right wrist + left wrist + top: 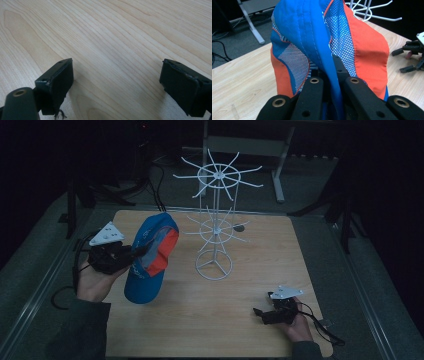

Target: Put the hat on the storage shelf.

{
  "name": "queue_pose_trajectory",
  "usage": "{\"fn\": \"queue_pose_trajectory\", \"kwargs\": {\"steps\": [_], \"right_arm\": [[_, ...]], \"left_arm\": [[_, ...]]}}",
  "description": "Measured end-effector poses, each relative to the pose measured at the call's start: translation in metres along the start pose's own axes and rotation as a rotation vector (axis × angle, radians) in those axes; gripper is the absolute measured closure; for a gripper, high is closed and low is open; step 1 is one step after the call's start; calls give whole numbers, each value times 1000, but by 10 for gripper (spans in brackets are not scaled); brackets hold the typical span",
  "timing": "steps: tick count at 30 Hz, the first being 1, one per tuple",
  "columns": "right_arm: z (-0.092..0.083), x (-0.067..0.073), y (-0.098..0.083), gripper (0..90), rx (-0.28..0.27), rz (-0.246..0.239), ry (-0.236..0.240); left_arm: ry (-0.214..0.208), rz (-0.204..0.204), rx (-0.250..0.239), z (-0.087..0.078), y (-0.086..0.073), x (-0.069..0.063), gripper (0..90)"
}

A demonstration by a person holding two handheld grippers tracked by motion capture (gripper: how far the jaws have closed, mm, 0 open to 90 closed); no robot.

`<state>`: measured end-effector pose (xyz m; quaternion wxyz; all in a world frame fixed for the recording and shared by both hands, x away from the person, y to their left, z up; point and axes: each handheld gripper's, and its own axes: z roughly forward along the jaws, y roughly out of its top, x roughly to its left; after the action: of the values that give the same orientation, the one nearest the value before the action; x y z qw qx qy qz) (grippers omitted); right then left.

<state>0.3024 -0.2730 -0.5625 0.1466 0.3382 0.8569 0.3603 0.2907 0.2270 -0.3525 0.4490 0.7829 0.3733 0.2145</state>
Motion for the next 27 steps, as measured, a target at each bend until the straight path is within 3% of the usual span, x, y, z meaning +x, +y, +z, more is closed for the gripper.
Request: {"fn": "queue_pose_trajectory", "kwargs": {"steps": [27], "right_arm": [[0,0,0,116,0,0,0]], "left_arm": [[14,-3,-23,-10,10,5,893]]}}
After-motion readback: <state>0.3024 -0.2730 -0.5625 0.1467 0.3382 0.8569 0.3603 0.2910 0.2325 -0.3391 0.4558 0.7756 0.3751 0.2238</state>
